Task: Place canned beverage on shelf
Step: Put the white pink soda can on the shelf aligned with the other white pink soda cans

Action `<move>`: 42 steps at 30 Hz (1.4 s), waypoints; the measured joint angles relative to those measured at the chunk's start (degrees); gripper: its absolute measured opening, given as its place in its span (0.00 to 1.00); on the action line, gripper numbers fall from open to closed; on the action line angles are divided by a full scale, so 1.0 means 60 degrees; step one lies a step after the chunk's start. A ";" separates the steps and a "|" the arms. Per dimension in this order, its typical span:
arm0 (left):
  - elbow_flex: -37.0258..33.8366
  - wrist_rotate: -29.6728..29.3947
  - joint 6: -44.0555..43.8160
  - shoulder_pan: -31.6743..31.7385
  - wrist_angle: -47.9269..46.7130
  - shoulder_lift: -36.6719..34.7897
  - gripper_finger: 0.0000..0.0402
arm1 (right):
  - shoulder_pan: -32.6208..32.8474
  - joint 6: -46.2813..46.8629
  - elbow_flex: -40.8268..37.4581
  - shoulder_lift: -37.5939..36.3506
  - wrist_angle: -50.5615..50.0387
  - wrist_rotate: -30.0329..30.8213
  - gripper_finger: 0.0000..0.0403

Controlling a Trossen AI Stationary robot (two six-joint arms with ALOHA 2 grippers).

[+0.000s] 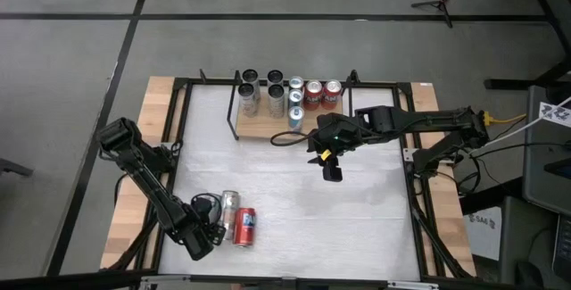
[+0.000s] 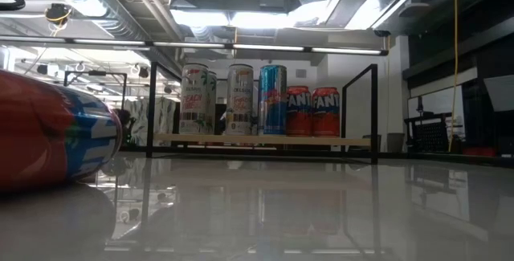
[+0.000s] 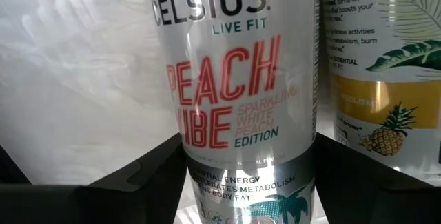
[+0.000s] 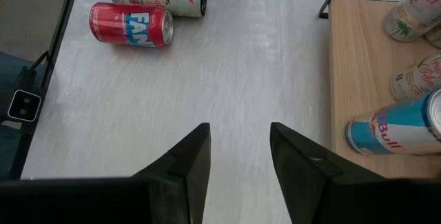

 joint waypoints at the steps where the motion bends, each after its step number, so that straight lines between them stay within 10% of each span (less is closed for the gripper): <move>1: 0.0000 0.0000 -0.0001 0.0000 0.0000 0.0000 0.65 | -0.0003 0.0000 0.0000 0.0000 0.0004 0.0000 0.37; 42: -0.0767 -0.0829 0.0034 0.0165 -0.0288 -0.0691 0.64 | -0.0004 0.0000 0.0000 0.0000 0.0000 0.0004 0.37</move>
